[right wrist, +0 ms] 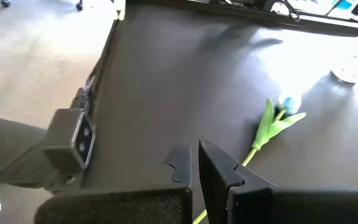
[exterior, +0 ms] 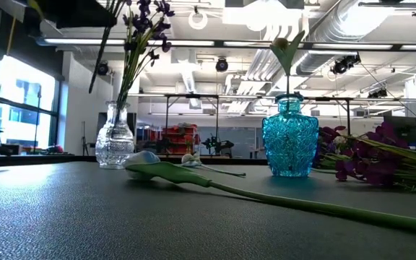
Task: Sort flowers into vase by color
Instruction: Put the bottom purple flowers into the transparent vase
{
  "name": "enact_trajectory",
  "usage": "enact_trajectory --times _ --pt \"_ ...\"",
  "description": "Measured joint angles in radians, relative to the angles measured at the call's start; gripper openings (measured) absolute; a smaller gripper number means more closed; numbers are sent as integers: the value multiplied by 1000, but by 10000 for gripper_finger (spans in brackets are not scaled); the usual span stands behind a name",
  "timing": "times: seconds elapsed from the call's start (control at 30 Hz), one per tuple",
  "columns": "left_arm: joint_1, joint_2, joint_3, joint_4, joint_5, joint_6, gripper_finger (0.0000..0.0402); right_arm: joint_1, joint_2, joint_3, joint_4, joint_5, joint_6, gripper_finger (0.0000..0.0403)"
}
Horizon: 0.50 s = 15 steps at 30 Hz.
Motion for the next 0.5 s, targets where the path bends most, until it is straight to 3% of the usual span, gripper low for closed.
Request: enact_trajectory --times 0.1,0.3,0.4,0.5 --pt "4 -41 -39 -48 0 -97 0 -8 0 0 0 10 -7 0" --pt "-103 -69 -77 49 1 -94 0 -43 0 0 18 11 -60 0" --pt "-145 -69 -65 185 0 31 0 -63 -9 0 50 -74 -144 0" --pt "-171 -69 -46 361 47 271 0 -76 -56 0 90 -186 -213 0"
